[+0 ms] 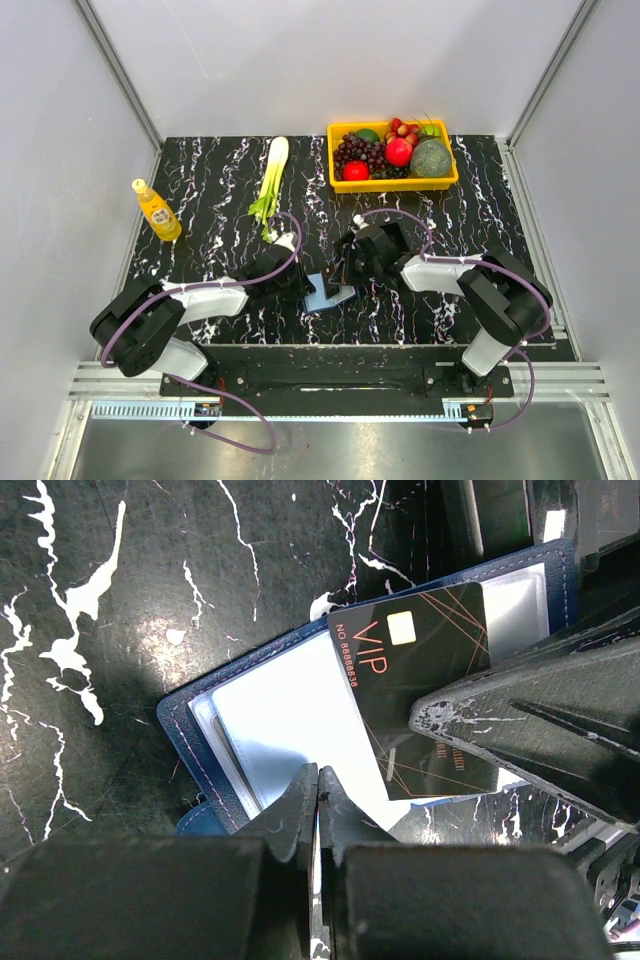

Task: Put the credit cards into the card holder
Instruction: Insert the credit card into the card holder.

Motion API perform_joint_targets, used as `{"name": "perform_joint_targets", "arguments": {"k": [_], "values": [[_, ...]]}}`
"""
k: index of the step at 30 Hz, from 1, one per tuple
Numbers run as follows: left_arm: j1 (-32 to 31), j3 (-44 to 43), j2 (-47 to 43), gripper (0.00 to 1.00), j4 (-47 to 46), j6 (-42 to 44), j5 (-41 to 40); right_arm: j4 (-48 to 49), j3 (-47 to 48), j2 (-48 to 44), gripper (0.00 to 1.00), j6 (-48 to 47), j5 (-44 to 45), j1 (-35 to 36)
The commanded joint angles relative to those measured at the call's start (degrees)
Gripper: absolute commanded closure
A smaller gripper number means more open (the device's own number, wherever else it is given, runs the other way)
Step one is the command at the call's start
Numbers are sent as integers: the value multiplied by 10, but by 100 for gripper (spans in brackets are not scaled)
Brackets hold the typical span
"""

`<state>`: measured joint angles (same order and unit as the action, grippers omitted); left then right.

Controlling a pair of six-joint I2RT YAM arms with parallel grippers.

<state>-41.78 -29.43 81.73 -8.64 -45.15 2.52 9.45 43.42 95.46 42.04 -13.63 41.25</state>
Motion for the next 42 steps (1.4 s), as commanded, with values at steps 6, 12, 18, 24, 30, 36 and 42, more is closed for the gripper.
{"name": "perform_joint_targets", "arguments": {"k": [6,12,18,24,30,36,42], "values": [[0,8,1,100,53,1,-51,-51,-20,10,100,-52,-41,4],[2,4,4,100,60,-1,-59,-87,-11,-3,100,-67,-40,10],[2,5,-1,100,75,-2,-72,-135,-14,-35,100,-58,-10,10],[2,9,1,100,50,-2,-52,-82,-7,8,100,-39,-22,10],[3,15,-4,100,50,-2,-48,-79,10,6,100,-33,37,11],[2,14,-4,100,53,1,-49,-90,18,-11,100,-47,56,10],[2,15,-5,100,51,0,-47,-90,36,17,100,-51,29,10]]}}
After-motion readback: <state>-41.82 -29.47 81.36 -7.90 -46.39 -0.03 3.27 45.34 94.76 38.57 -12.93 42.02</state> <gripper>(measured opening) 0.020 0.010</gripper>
